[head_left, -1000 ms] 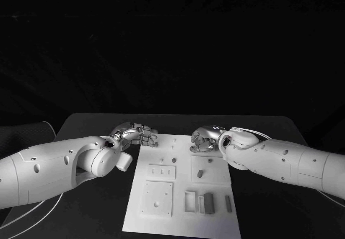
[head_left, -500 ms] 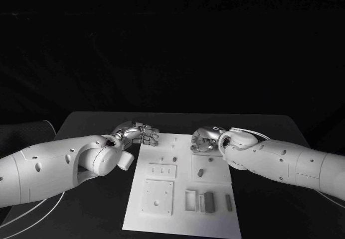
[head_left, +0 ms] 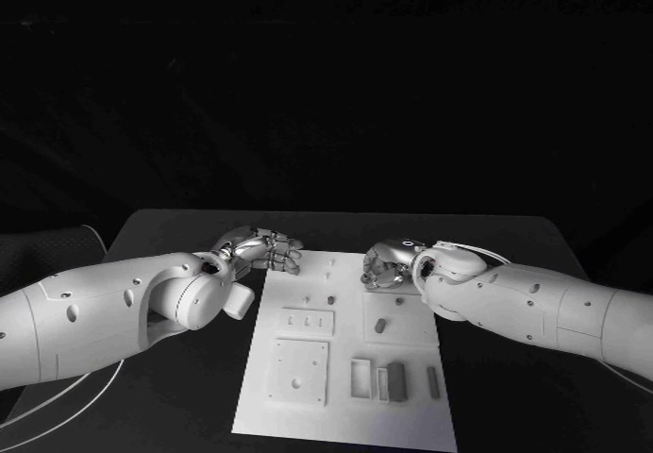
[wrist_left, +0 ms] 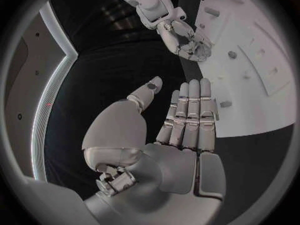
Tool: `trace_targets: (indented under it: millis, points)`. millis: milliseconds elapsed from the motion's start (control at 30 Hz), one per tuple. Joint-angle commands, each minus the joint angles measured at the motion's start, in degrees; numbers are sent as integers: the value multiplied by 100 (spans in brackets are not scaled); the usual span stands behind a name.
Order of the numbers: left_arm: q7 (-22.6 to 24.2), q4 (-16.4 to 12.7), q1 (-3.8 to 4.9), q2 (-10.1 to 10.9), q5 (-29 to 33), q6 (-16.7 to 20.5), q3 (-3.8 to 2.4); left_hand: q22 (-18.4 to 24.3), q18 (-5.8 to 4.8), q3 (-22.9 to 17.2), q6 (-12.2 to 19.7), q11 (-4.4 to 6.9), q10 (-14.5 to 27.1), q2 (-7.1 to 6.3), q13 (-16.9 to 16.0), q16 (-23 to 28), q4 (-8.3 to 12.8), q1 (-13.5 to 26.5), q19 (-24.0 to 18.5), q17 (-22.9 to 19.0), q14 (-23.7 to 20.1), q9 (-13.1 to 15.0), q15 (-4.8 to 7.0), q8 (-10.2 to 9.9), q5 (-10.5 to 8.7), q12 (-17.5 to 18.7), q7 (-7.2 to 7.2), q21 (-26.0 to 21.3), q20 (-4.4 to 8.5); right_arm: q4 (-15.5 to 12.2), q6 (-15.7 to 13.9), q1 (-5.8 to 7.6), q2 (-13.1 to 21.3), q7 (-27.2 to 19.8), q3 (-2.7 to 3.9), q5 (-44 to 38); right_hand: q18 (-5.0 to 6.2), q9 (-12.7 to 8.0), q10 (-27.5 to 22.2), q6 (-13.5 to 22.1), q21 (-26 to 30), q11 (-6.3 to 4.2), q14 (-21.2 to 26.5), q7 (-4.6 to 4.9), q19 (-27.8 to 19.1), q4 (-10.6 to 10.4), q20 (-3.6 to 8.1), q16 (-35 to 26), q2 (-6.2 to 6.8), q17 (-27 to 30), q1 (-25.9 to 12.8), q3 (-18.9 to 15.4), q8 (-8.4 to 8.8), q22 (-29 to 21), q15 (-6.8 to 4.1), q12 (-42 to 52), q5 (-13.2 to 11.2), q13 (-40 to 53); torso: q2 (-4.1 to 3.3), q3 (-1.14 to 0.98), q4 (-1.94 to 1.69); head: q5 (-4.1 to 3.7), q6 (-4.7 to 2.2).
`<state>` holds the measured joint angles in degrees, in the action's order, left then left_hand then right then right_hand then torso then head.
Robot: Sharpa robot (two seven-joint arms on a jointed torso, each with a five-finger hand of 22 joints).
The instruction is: Assemble the parts on the task board
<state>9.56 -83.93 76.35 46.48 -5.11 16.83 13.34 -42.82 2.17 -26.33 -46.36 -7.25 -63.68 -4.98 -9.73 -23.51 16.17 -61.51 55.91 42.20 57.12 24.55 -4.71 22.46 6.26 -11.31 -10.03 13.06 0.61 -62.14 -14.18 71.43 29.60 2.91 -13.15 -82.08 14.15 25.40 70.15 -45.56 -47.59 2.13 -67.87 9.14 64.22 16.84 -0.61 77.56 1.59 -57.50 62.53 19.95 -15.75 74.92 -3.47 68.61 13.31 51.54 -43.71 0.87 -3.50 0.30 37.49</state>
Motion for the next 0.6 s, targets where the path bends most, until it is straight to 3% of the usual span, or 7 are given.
trace_targets:
  millis: [33,600]
  points:
    - [54,-30,18,-6,17,13,-8,-8,110,30,-8,-10,-31,1,-10,24,18,24,20,8,20,-7,-17,-34,-35,19,-19,-16,17,21,94,-9,-17,39,2,-107,85,8,13,-38,-32,46,-37,5,0,-8,60,39,-15,-7,-28,41,20,149,-12,27,24,0,-10,0,-2,10,6]
    - [31,-32,33,-12,17,6,-9,-10,109,29,-13,-9,-35,4,-15,30,17,22,22,18,22,-10,-17,-35,-36,20,-17,-18,17,43,97,-19,-37,72,2,-181,85,34,42,-164,-121,16,-36,-28,-20,1,87,108,-118,-4,46,118,-20,145,-37,73,91,-18,-9,2,5,21,30]
